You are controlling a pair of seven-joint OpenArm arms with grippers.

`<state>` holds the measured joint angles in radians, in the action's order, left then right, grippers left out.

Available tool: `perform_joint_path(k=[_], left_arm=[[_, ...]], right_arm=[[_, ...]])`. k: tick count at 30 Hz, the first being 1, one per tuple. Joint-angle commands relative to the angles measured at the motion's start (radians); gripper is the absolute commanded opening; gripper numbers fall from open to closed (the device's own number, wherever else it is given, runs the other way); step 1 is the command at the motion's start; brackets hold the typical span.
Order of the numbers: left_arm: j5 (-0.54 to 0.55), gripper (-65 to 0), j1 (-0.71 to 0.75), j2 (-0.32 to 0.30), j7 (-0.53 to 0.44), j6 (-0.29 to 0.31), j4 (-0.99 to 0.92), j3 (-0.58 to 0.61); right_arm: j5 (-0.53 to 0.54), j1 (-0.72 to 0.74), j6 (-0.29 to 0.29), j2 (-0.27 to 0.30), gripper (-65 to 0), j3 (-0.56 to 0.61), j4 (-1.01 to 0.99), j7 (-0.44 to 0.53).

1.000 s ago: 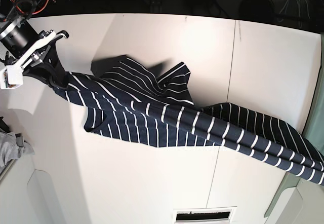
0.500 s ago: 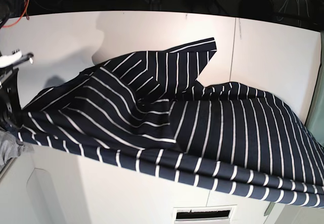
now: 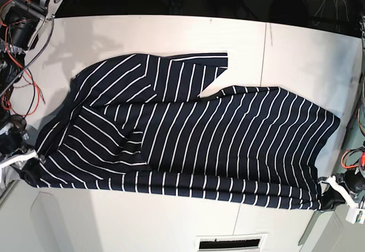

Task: Layout the t-shirt on the table in an organized manner, then fold the t-shirt properly
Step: 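Lift the corner with the right gripper and drag it outward to spread, then release the shirt and move the right gripper to the shirt's edge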

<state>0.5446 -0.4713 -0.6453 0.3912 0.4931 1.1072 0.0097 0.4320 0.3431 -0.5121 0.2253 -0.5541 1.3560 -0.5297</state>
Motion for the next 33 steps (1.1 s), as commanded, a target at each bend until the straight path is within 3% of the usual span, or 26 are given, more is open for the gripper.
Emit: perform_joint_path(k=[1,2,4,6,8,11,14,17,23,28,33], left_arm=[[0.012,-65.0,-0.063,-0.018,-0.037,-0.010,0.005,-0.009],[0.012,-65.0,-0.084,-0.010,-0.034,-0.010,-0.004,-0.009],[0.013,-54.1,-0.114,-0.002,-0.028,-0.011,-0.012,-0.009],[0.028,-40.0,-0.127,0.000,-0.003,-0.010,-0.013,-0.009],[0.068,-31.5,-0.129,0.000,0.062,-0.010,-0.013,-0.009],[0.098,-31.4,-0.127,0.000,0.156,-0.001,-0.013,-0.009],[0.119,-31.5,-0.126,-0.002,0.223,0.055,-0.013,-0.009],[0.145,-31.5,-0.105,-0.026,0.272,0.058,-0.013,-0.009],[0.183,-31.5,0.028,-0.119,0.270,0.057,-0.013,-0.009],[0.259,-31.5,0.111,-0.131,0.309,0.057,-0.012,-0.011],[0.269,-31.5,0.216,-0.131,0.323,0.057,-0.013,-0.043]], right_arm=[[0.020,0.066,0.002,0.020,-44.6,-0.001,-0.015,0.041],[0.020,0.092,0.011,0.022,-39.0,-0.001,-0.048,0.041],[0.019,0.129,0.031,0.024,-30.9,-0.001,-0.093,0.040],[0.020,0.142,0.031,0.023,-28.9,-0.001,-0.117,0.014],[0.033,0.143,0.030,0.014,-29.0,-0.001,-0.119,-0.059],[0.110,0.133,0.020,0.007,-29.0,-0.002,-0.119,-0.173],[0.240,0.088,-0.038,0.007,-29.0,-0.002,-0.118,-0.225],[0.337,0.011,-0.057,0.001,-29.0,0.000,-0.117,-0.288],[0.384,-0.186,-0.062,-0.045,-29.0,0.000,-0.117,-0.311],[0.390,-0.280,-0.067,-0.046,-29.0,-0.003,-0.103,-0.309],[0.399,-0.366,-0.068,-0.058,-29.0,0.015,-0.068,-0.313]])
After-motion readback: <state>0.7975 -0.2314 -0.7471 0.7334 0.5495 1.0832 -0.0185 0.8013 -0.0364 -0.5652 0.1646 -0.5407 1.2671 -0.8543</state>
